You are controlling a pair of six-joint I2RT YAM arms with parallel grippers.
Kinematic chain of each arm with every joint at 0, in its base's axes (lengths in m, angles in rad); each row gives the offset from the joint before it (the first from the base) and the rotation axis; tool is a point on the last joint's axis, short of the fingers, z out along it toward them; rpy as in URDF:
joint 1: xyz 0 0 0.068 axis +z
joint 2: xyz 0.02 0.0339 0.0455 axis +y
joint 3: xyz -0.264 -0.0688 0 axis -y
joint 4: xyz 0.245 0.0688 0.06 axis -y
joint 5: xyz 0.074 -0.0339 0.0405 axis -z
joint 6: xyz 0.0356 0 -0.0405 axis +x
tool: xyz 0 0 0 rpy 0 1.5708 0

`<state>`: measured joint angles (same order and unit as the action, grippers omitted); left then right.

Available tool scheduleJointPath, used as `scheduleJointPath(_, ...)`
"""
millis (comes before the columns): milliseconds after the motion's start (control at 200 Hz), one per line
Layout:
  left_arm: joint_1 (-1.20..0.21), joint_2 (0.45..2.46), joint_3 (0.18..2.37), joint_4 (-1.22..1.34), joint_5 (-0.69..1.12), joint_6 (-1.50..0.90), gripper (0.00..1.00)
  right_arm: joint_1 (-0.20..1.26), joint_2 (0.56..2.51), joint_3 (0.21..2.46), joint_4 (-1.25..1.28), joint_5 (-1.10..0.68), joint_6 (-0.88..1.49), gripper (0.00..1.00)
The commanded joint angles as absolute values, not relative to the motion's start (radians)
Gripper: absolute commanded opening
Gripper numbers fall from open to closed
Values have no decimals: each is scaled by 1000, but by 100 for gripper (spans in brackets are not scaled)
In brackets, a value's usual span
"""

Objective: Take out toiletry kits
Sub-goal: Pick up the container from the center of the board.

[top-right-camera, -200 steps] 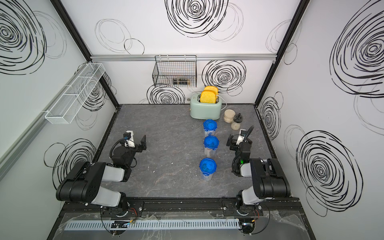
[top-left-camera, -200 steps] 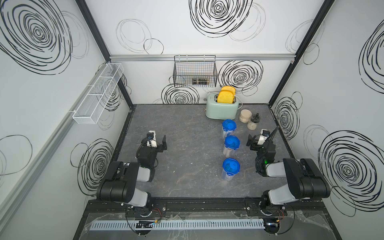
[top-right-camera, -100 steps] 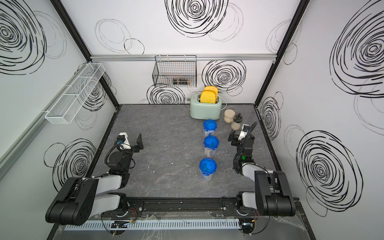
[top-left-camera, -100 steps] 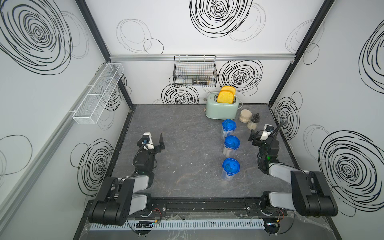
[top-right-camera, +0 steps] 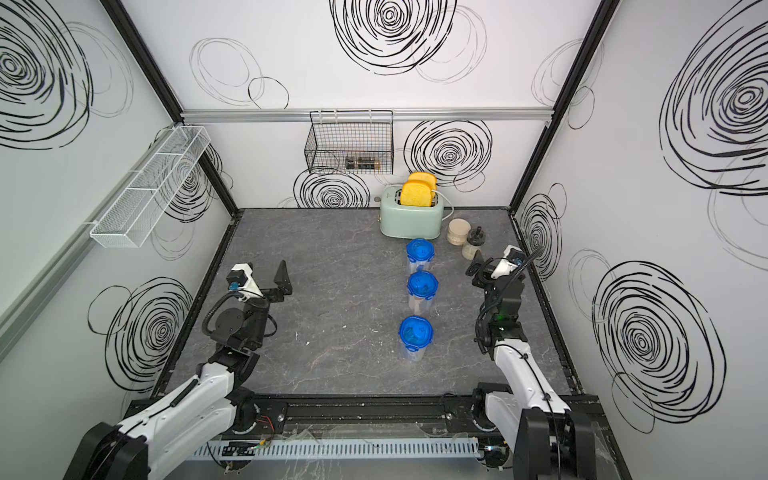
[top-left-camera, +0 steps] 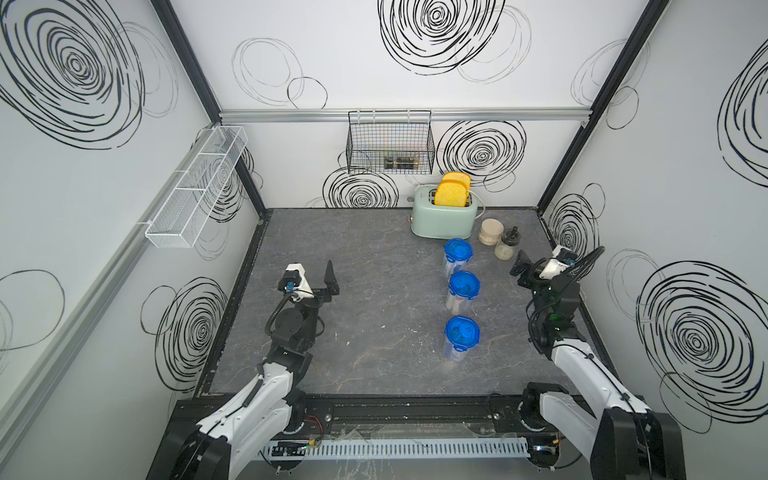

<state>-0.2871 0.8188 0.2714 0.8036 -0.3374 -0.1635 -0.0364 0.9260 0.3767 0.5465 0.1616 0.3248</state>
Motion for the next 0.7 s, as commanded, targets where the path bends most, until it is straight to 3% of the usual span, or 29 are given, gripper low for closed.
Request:
scheduleJointPath(0, -278, 765, 462, 438, -371, -323, 96, -53, 866, 418, 414, 165, 439, 98)
scheduleJointPath(235, -16, 750, 717, 15, 87, -651, 96, -75, 786, 534, 229, 33, 441, 98)
scheduleJointPath(360, 129, 748, 729, -116, 452, -599, 96, -74, 789, 637, 78, -78, 443, 98)
scheduleJointPath(530, 29, 693, 675, -249, 425, -512, 96, -46, 847, 771, -135, -211, 410, 100)
scheduleJointPath(690, -80, 609, 646, -335, 246, -443, 96, 64, 901, 908, -402, -231, 370, 95)
